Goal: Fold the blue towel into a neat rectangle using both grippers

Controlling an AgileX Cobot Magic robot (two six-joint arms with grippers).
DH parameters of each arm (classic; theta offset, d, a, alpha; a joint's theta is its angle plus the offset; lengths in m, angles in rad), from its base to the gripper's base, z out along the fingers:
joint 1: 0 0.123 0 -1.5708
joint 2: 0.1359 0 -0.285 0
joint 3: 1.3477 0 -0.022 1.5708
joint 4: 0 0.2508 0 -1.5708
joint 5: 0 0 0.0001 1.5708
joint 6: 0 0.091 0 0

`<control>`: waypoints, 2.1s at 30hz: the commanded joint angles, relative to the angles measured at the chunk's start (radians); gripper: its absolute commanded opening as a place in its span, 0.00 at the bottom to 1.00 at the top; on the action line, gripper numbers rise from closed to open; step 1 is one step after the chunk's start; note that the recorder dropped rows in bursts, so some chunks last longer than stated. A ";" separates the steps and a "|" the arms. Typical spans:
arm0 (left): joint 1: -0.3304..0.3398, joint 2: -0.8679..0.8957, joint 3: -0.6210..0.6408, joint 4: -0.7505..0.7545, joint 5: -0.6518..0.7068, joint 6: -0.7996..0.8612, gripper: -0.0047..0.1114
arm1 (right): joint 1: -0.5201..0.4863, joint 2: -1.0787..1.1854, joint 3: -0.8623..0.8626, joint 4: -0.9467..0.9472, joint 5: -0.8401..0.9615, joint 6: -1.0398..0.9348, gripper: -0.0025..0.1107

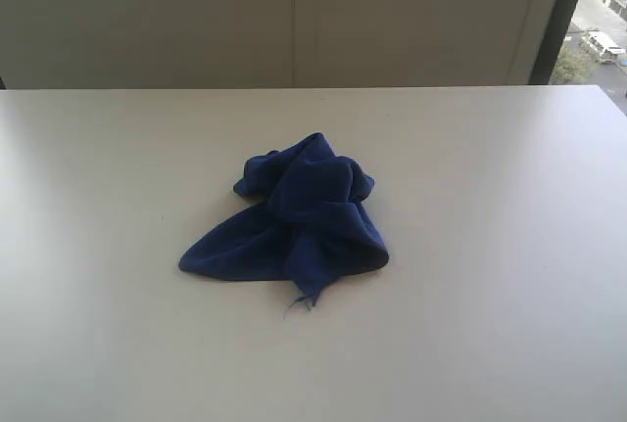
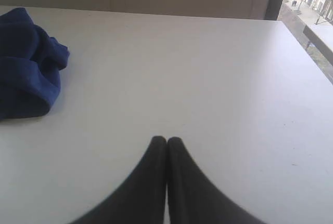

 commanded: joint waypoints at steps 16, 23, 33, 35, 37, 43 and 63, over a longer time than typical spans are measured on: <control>-0.007 -0.005 0.002 -0.002 -0.284 0.025 0.04 | 0.002 -0.005 0.005 -0.002 -0.002 0.003 0.02; -0.007 -0.005 0.002 -0.002 -0.714 -0.301 0.04 | 0.002 -0.005 0.005 -0.002 -0.002 0.003 0.02; -0.007 0.147 -0.090 0.335 -0.529 -0.730 0.04 | 0.002 -0.005 0.005 -0.002 -0.002 0.003 0.02; -0.007 0.271 -0.156 0.543 -0.531 -0.896 0.04 | 0.002 -0.005 0.005 -0.002 -0.002 0.003 0.02; -0.007 0.402 -0.217 0.749 -0.547 -1.048 0.04 | 0.002 -0.005 0.005 -0.002 -0.002 0.003 0.02; -0.007 0.876 -0.438 1.653 -0.698 -1.710 0.04 | 0.002 -0.005 0.005 -0.002 -0.002 0.003 0.02; -0.164 1.560 -0.836 1.210 0.329 -0.545 0.04 | 0.002 -0.005 0.005 -0.002 -0.002 0.005 0.02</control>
